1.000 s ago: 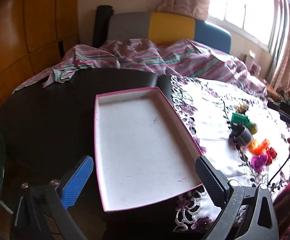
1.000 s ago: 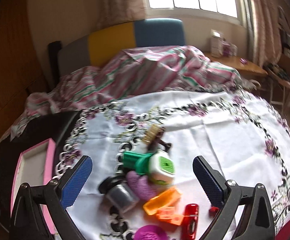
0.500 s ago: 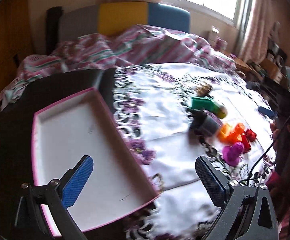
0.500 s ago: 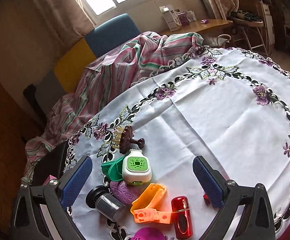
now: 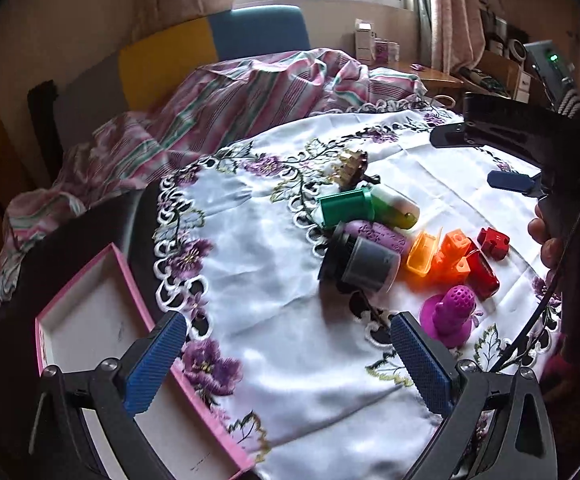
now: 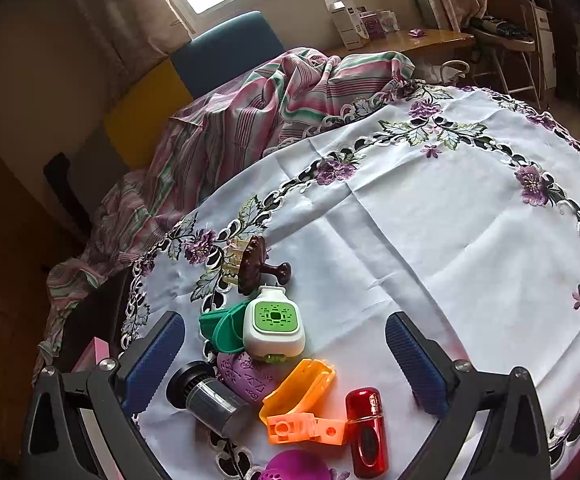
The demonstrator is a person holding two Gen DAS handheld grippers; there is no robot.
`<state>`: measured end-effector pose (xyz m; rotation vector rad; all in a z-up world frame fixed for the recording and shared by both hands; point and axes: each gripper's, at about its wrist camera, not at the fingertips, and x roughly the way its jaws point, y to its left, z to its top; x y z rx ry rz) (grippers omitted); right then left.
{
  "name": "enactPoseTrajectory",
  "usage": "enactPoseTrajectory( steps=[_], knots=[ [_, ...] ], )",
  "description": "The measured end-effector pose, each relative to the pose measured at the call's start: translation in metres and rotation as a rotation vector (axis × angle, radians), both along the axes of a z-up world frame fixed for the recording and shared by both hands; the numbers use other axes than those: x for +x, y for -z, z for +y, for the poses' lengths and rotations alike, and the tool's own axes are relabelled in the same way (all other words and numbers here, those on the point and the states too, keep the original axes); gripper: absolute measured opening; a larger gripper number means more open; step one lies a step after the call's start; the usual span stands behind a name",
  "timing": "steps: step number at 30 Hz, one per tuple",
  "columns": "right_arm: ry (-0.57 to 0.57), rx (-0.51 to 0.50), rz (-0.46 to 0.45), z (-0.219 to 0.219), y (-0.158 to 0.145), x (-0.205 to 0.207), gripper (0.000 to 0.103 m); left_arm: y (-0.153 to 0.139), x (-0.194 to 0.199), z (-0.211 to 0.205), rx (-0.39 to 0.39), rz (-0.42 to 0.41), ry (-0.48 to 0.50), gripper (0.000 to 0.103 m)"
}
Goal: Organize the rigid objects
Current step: 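Move both grippers over the cluster of small objects on the cloth, then grasp the black-capped clear canister with the left gripper while the right gripper grasps the white-green diffuser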
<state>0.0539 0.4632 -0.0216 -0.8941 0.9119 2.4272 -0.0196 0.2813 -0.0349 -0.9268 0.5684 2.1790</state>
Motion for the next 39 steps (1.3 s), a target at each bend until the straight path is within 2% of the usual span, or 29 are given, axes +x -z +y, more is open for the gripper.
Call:
enactPoseTrajectory(
  steps=[7,15,21,28,33,36,39],
  knots=[
    [0.009,-0.015,0.002,0.003,0.002,0.000,0.103,0.005,0.001,0.022,-0.023,0.009,0.057,0.103],
    [0.010,-0.031,0.001,0.005,0.004,0.000,0.103,0.012,-0.006,0.034,-0.025,-0.024,0.071,0.103],
    [0.022,-0.044,0.001,0.008,0.005,0.002,0.103,0.016,-0.013,0.046,-0.012,-0.036,0.102,0.103],
    [0.021,-0.054,-0.005,0.009,0.006,0.000,0.103,0.023,-0.034,0.057,0.017,-0.096,0.142,0.102],
    [0.020,-0.057,-0.004,0.009,0.006,0.000,0.103,0.031,-0.038,0.070,-0.021,-0.101,0.214,0.102],
    [0.022,-0.060,-0.004,0.009,0.006,0.000,0.103,0.042,-0.035,0.083,-0.084,-0.064,0.258,0.102],
    [0.022,-0.063,-0.005,0.009,0.007,0.000,0.103,0.048,-0.037,0.091,-0.108,-0.046,0.279,0.102]
  ],
)
